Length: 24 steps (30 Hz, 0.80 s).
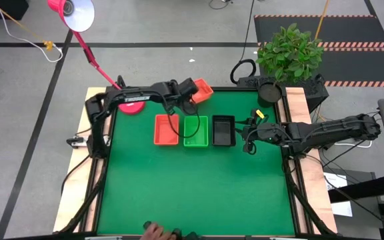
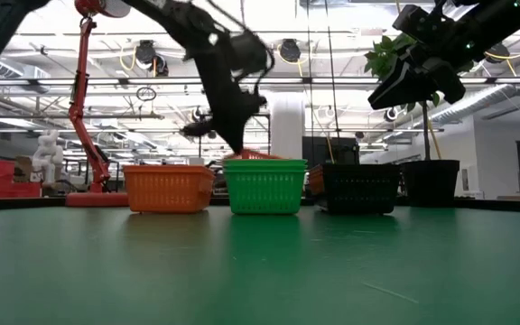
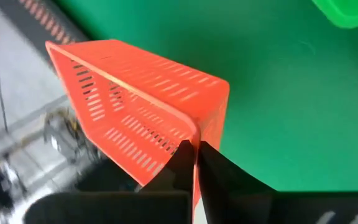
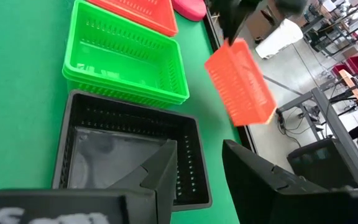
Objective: Stack baskets by color
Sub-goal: Stack the top orange basket on top of the other bottom stacked orange baskets
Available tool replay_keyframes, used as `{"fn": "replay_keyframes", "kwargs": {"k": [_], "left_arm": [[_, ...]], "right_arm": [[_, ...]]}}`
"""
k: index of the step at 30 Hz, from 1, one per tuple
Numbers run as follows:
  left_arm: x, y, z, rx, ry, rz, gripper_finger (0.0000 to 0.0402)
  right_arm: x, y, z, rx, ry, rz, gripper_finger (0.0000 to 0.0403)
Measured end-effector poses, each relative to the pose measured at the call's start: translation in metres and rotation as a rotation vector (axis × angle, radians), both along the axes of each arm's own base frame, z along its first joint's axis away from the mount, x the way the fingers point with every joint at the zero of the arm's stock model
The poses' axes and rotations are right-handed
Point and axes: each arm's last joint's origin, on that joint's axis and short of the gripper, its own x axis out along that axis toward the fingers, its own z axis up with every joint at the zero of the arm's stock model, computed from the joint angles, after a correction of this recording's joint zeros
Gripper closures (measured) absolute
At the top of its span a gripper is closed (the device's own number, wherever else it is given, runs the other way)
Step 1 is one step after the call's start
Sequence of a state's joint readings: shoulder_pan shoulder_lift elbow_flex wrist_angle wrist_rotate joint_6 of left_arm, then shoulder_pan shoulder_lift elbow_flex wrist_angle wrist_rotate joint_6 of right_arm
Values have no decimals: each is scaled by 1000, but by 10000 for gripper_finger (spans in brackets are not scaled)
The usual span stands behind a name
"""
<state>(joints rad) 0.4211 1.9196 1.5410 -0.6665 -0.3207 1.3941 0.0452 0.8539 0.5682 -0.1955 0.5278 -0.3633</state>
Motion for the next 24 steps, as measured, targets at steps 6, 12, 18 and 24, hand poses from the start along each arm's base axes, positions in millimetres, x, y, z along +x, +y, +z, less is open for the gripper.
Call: {"fn": "replay_keyframes", "kwargs": {"k": [6, 12, 18, 24], "left_arm": [[-18, -23, 40, -13, -119, 182, 394], [-39, -48, 71, -65, -189, 282, 394], [-60, -81, 97, -84, -272, 393, 396], [-71, -120, 106, -169, -370, 579, 398]], "right_arm": [[0, 0, 0, 0, -2, 1, 277], [0, 0, 0, 0, -4, 0, 277], [0, 0, 0, 0, -3, 1, 277], [0, 0, 1, -3, -4, 3, 277]]}}
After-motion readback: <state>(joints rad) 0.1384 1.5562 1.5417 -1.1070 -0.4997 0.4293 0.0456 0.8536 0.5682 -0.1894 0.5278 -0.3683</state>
